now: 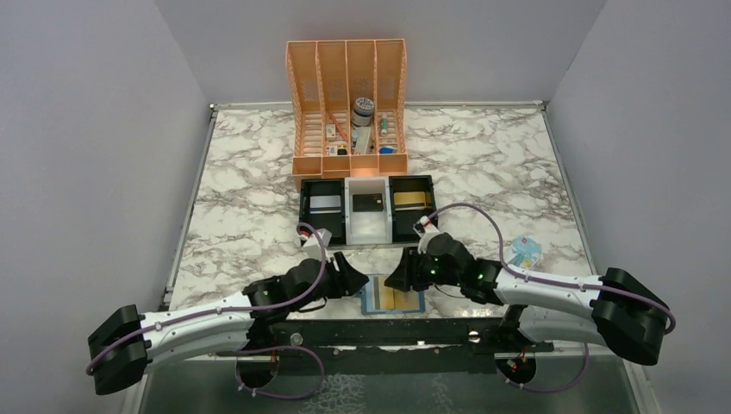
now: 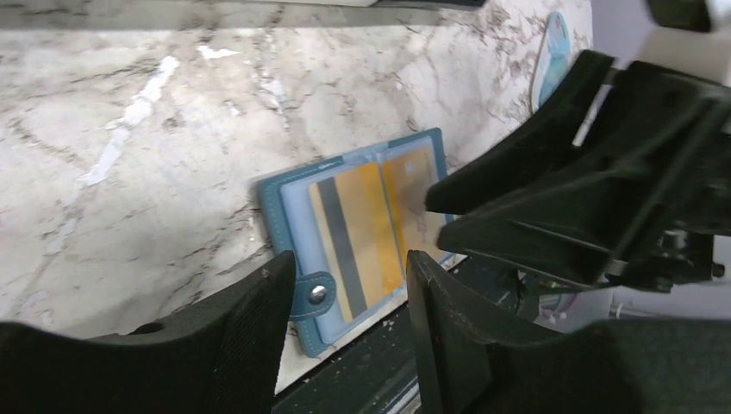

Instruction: Take the credit cards out of the card holder

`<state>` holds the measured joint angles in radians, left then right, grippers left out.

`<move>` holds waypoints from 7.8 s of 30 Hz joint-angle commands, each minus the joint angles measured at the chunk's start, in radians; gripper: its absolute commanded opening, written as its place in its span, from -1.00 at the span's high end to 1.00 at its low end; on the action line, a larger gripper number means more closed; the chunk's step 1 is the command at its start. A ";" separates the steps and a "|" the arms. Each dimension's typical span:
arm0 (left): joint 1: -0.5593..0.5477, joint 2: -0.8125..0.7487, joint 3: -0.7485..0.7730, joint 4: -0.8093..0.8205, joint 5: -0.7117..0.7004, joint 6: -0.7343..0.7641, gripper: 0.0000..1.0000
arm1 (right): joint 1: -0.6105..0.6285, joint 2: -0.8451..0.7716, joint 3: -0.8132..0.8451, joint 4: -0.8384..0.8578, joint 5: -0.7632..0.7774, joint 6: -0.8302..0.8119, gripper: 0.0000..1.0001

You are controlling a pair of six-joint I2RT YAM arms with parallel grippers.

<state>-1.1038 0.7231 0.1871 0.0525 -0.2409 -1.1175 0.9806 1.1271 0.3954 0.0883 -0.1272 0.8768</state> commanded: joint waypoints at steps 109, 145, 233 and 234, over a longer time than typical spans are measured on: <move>-0.101 0.500 0.221 -0.049 0.046 0.177 0.75 | -0.095 0.251 -0.280 0.662 -0.194 0.213 0.79; -0.104 0.504 0.217 -0.052 0.034 0.174 0.82 | -0.133 0.172 -0.261 0.521 -0.118 0.134 0.98; 0.038 0.016 0.206 -0.365 -0.111 0.320 -0.85 | -0.381 0.599 0.443 0.149 0.085 -1.868 0.89; 0.038 0.015 0.205 -0.367 -0.110 0.319 -0.85 | -0.381 0.598 0.448 0.136 0.082 -1.866 0.88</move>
<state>-1.0725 0.7525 0.3996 -0.3016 -0.3656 -0.8116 0.5976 1.7096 0.8146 0.2424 -0.0174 -0.9737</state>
